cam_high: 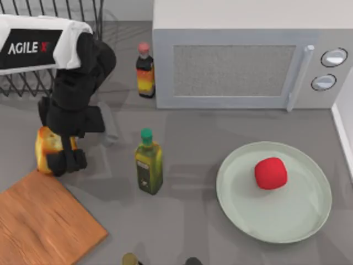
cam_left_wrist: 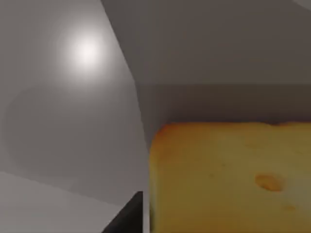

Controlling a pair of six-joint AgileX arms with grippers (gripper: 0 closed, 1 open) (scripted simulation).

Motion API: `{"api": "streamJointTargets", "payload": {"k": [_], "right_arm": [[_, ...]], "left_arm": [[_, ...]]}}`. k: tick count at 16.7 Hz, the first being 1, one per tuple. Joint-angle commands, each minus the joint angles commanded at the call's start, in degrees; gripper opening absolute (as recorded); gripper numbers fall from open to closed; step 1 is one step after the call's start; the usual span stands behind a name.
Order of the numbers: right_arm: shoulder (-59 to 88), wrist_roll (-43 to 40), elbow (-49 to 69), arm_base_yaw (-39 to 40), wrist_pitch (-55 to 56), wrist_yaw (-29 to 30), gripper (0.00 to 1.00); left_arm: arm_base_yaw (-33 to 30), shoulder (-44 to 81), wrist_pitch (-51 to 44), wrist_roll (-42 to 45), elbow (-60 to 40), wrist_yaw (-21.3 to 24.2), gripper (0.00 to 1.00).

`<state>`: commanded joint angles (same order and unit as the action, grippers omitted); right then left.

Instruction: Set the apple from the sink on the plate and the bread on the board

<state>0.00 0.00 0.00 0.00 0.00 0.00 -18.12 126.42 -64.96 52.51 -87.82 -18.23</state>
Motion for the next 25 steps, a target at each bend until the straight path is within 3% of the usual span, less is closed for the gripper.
{"api": "streamJointTargets", "payload": {"k": [8,19,25], "right_arm": [[0.00,0.00,0.00,0.00,0.00,0.00,1.00],[0.00,0.00,0.00,0.00,0.00,0.00,1.00],[0.00,0.00,0.00,0.00,0.00,0.00,1.00]], "left_arm": [[0.00,0.00,0.00,0.00,0.00,0.00,0.02],[-0.27,-0.54,-0.92,0.08,-0.73,-0.02,0.00],[-0.39,-3.72,-13.46,0.05,-9.39,-0.12,0.00]]}}
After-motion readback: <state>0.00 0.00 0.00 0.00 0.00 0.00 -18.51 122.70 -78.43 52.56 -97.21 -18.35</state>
